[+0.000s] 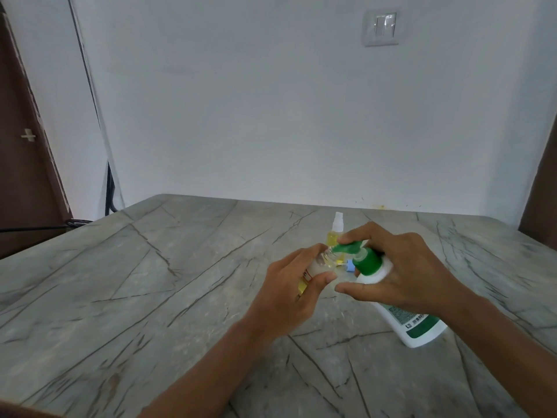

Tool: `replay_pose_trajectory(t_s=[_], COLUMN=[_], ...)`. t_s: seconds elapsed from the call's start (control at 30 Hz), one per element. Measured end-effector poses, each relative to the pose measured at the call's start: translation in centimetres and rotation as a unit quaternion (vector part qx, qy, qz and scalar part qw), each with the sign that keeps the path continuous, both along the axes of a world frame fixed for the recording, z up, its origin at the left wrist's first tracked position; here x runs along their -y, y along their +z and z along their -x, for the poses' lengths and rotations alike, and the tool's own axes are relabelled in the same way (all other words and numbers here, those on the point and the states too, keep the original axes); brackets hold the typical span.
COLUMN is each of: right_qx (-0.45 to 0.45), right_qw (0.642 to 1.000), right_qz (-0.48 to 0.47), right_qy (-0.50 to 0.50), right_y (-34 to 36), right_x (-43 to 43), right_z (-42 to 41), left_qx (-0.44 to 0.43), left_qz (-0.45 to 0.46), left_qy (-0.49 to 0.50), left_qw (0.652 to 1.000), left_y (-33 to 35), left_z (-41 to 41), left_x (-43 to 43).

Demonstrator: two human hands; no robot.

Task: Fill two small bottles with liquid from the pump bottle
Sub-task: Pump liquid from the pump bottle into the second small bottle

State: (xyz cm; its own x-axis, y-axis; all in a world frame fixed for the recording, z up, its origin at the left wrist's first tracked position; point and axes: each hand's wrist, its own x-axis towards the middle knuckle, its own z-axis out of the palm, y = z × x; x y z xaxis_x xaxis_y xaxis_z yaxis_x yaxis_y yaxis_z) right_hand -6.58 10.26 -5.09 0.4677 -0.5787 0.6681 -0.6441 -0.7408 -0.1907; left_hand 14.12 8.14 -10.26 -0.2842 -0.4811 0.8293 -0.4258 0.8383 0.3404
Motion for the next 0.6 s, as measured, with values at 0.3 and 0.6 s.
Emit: replay_pose_trajectory(t_s=[0.3,0.6], right_qx=[-0.05,0.004], right_qw=[0.998,0.999], right_qz=[0.033,0.002], right_qy=[-0.011,0.036], right_y=[-0.14,0.21], right_x=[-0.25,-0.08], right_z=[-0.04,-0.05], left_qx=[-0.01,0.008], left_qz=[-0.008,0.0], left_qy=[0.01,0.013], left_qw=[1.0,1.0], left_y=[0.22,0.39], left_z=[-0.19,-0.19], left_x=[0.14,-0.23])
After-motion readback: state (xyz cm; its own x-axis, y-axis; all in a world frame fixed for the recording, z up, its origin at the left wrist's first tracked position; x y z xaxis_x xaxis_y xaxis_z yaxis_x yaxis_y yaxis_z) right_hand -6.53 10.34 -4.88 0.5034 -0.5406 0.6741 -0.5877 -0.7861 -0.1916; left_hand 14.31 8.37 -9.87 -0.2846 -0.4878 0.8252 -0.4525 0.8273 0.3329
